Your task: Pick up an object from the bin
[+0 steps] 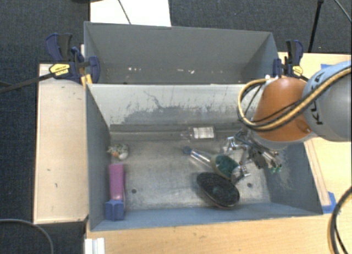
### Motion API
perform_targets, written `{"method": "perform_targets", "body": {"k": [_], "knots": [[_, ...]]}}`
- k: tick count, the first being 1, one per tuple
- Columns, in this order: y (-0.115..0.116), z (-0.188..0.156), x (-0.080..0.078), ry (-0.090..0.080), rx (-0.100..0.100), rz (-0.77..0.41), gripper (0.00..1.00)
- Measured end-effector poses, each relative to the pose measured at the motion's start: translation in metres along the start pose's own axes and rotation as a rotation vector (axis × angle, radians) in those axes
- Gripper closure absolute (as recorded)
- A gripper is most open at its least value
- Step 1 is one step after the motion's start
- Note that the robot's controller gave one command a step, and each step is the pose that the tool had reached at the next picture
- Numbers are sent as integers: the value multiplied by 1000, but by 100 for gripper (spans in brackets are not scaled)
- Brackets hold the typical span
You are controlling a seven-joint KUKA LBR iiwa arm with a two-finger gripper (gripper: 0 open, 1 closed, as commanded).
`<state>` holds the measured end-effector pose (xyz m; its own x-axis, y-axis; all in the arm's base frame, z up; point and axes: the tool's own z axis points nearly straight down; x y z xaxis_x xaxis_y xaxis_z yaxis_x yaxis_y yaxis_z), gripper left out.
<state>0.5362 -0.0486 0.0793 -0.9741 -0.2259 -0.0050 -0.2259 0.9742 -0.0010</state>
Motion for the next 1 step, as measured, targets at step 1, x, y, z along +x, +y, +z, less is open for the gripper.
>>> {"method": "perform_targets", "body": {"k": [1], "knots": [[-15,-186,-10,-6,3,3,100]]}}
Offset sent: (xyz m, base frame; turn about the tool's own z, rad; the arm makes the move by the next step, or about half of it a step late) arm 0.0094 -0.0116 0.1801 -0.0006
